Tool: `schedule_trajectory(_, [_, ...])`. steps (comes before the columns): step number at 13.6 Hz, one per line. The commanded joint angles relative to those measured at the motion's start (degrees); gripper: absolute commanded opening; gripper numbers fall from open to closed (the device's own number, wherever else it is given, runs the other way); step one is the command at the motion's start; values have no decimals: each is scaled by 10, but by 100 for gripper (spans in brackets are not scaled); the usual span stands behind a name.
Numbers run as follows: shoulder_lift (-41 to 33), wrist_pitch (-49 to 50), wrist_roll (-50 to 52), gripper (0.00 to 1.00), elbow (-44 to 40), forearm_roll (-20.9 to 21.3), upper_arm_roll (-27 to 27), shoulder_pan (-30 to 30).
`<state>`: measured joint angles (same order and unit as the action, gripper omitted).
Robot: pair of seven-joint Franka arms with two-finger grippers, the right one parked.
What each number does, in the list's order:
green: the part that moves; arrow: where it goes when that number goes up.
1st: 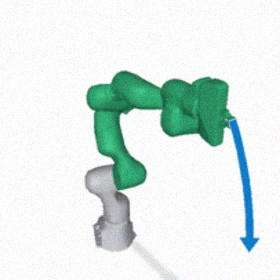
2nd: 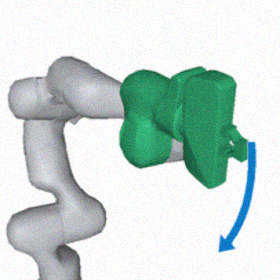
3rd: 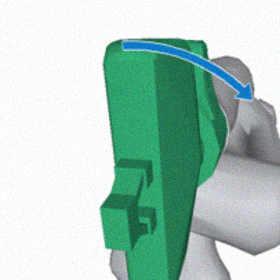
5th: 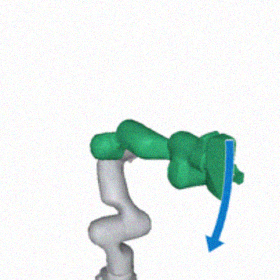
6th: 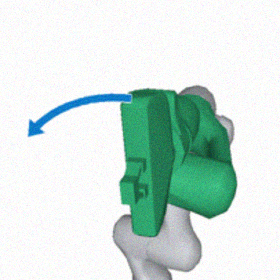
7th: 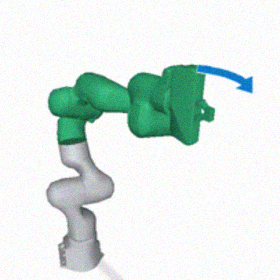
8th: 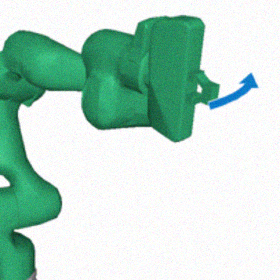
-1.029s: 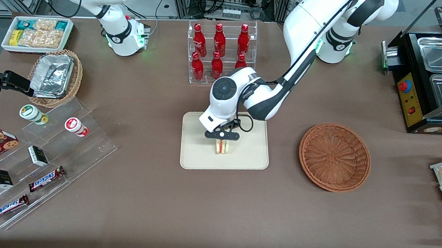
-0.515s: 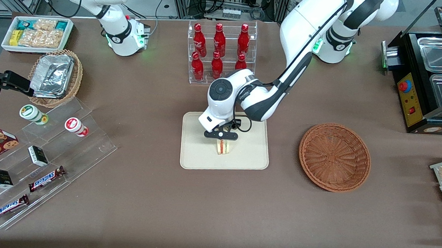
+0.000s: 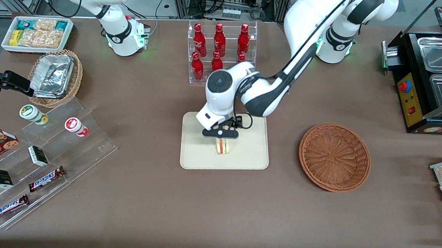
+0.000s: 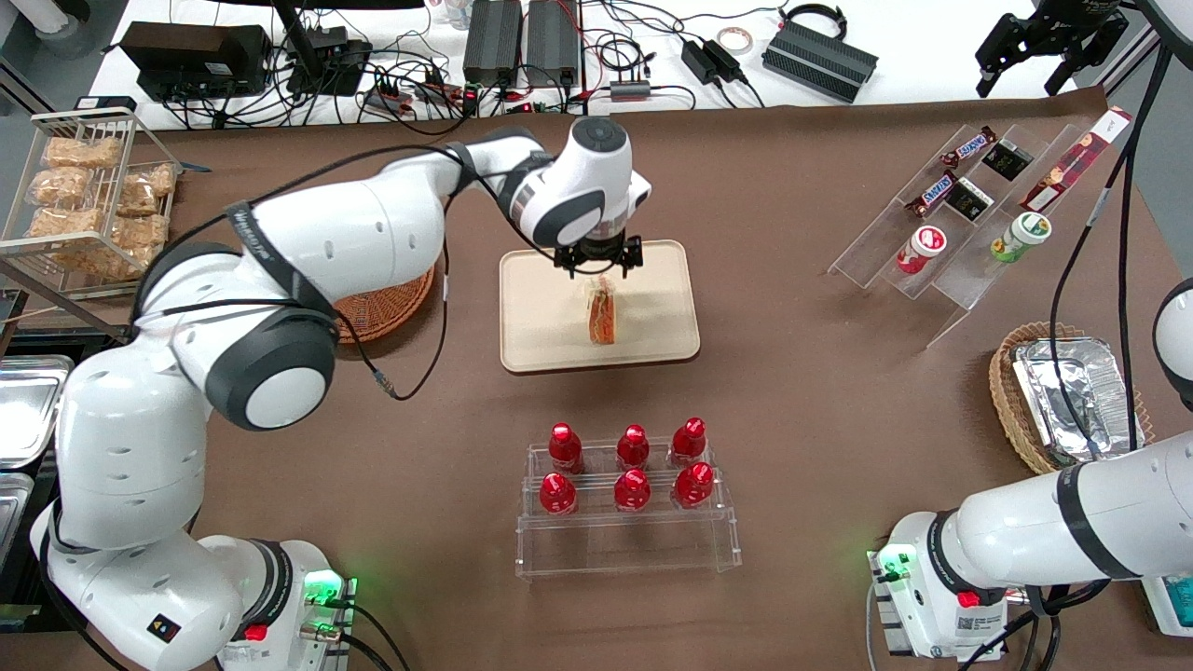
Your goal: Place sandwich from basket to tray
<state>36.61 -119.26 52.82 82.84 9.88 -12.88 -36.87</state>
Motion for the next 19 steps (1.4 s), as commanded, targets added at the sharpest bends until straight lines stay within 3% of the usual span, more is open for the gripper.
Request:
schedule_trajectory(1, [-78,38,11,100,17,-33,5,24])
schedule_trajectory(3, [-124,68,11,100,19,-63,5,54])
schedule_trajectory(8, [-271,182,-1,100,80,-88,5,173])
schedule_trajectory(13, [-384,196,-137,100,185,-89,5,290])
schedule_trajectory(19, [-420,249,-323,100,187,-89,6,391])
